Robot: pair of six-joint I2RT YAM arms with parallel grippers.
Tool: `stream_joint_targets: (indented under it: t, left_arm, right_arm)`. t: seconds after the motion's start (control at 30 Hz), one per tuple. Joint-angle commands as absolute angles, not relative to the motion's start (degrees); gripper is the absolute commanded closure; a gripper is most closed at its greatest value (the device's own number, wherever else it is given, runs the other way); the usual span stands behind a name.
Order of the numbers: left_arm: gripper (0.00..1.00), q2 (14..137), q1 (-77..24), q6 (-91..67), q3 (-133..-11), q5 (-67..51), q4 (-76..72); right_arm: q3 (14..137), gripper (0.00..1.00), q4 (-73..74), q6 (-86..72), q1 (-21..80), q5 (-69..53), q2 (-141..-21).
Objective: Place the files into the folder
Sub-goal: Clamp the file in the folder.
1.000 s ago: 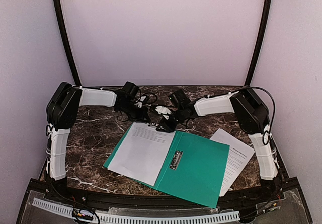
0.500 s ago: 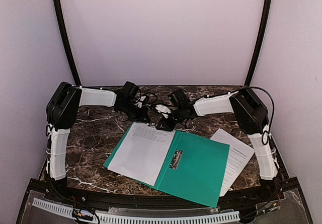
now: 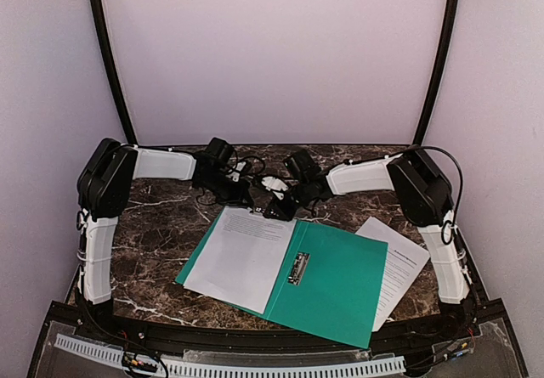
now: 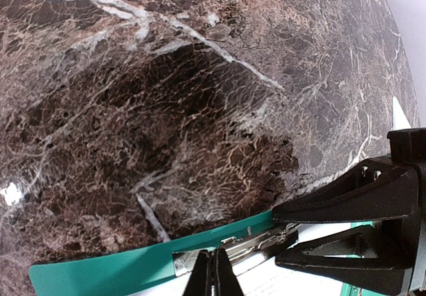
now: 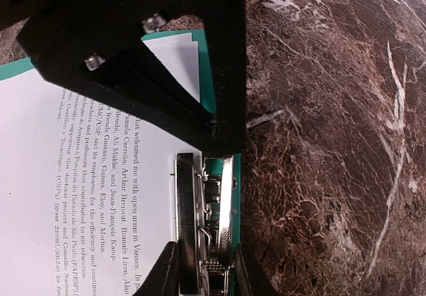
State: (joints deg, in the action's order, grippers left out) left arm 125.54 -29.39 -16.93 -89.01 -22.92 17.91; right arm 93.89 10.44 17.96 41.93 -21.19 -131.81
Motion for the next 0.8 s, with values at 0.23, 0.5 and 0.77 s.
stream_joint_targets:
  t: [0.23,0.5,0.77]
  left_arm:
    - [0.99,129.70,-28.73,-17.17,-84.49,-16.22,29.80]
    - [0.99,132.06,-28.48,-15.94,-83.29,-14.74,32.65]
    - [0.99,135.34,-28.06,-13.09,-85.49,-11.69,38.89]
  right_arm:
    - [97.20,0.95,18.80,26.69,42.10,-21.70,-136.93]
    - [96.96,0.95,18.42,26.28,42.10,-21.49,-136.38]
    - [95.74,0.95,17.94,26.30,42.63,-21.01,-136.02]
